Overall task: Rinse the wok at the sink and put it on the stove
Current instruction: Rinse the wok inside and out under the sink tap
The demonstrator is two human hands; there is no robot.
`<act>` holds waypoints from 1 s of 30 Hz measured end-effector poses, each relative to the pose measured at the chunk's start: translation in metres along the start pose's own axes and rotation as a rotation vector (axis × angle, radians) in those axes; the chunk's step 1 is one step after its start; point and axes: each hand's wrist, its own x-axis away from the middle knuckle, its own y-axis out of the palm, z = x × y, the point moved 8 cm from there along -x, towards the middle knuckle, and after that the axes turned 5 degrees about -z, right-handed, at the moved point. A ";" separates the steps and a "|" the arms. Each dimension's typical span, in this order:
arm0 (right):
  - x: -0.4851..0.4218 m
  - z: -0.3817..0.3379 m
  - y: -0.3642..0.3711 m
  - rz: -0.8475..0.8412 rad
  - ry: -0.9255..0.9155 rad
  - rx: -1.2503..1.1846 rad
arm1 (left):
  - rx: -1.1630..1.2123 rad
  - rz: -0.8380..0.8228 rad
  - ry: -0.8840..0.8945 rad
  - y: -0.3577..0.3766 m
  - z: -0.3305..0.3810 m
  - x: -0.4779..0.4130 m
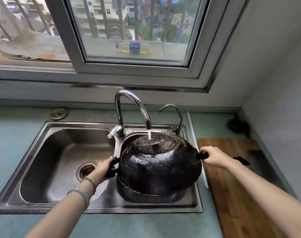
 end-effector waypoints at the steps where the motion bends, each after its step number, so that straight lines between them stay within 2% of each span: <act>1: -0.004 0.000 0.001 -0.004 0.007 -0.004 | -0.005 0.004 -0.038 -0.001 -0.003 -0.005; 7: -0.027 -0.008 0.012 -0.076 0.039 -0.019 | -0.023 0.056 -0.203 -0.022 -0.003 -0.021; 14: -0.046 -0.004 0.025 -0.073 0.098 -0.097 | 0.057 0.029 -0.218 -0.024 0.007 -0.033; 20: -0.042 -0.001 0.016 -0.014 0.090 -0.130 | 0.030 0.001 -0.093 -0.013 0.000 -0.036; 25: -0.035 -0.007 0.006 0.063 0.000 -0.077 | 0.086 0.119 0.126 -0.016 0.001 -0.042; 30: -0.038 -0.013 0.002 0.158 -0.036 -0.035 | 0.047 0.177 0.287 -0.016 0.037 -0.027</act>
